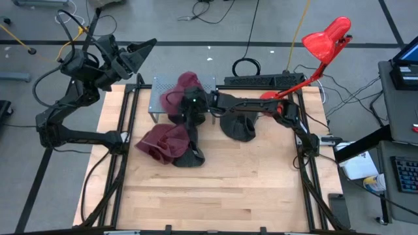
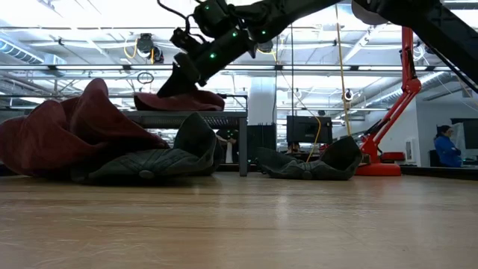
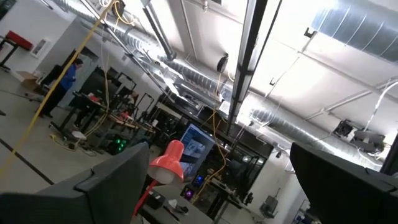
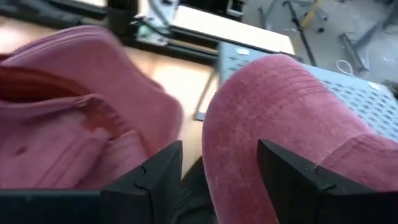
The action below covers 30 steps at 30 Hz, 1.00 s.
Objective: Pick & Place hat
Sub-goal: Put the right red cap on the shelf
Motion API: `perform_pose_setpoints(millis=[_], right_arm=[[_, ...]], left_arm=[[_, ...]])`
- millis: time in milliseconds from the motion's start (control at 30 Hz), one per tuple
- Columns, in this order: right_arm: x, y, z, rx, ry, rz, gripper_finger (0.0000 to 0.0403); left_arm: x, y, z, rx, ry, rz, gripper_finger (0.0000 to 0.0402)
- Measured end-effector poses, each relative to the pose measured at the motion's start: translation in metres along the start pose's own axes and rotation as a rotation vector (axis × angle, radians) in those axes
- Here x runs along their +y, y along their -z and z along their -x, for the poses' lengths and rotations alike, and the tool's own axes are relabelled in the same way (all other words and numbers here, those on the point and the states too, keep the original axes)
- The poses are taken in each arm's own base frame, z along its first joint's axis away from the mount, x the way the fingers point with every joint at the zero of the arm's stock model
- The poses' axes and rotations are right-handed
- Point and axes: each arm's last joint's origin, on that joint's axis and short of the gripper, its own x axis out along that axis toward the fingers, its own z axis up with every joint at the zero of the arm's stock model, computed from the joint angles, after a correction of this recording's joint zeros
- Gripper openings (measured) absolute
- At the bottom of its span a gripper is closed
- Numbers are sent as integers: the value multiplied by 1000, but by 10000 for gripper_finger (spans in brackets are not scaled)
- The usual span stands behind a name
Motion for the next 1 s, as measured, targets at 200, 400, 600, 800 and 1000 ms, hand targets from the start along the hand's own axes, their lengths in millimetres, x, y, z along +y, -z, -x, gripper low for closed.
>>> perform_pose_setpoints(millis=[200,400,600,800,1000], right_arm=[[-26,7,3,28,168,-55,201],[-36,8,6,4,156,-66,201],[-19,-23,60,79,75,-155,201],[19,-38,133,336,-11,-316,201],[47,-60,199,356,-41,-388,201]], left_arm=[[0,0,0,4,-4,1,395],[5,7,1,79,-46,46,395],[23,26,1,199,-287,-55,395],[55,43,-6,206,-668,-156,394],[98,70,-24,334,-845,-170,394]])
